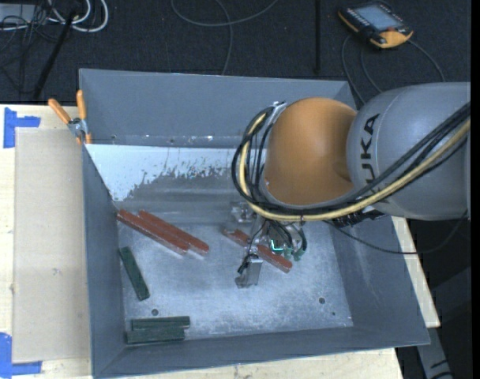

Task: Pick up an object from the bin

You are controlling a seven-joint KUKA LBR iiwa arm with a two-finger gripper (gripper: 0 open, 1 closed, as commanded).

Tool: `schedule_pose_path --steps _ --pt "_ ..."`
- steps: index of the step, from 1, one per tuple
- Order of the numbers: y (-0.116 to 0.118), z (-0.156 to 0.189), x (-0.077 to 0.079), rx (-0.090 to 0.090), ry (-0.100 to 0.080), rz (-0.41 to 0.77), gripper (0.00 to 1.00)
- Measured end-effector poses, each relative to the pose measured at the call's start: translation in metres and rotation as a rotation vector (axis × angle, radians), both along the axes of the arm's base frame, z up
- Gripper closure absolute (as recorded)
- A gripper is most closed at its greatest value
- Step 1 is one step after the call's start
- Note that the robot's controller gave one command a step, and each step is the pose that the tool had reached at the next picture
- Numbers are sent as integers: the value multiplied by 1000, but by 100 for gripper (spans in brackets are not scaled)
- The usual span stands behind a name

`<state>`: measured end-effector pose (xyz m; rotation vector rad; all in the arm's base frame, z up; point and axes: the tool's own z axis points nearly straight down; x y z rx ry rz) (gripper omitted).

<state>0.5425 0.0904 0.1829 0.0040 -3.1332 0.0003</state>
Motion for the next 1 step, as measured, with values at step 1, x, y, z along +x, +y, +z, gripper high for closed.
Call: schedule_pose_path --steps 1 --pt "0 3 2 1 -7 -2 0"
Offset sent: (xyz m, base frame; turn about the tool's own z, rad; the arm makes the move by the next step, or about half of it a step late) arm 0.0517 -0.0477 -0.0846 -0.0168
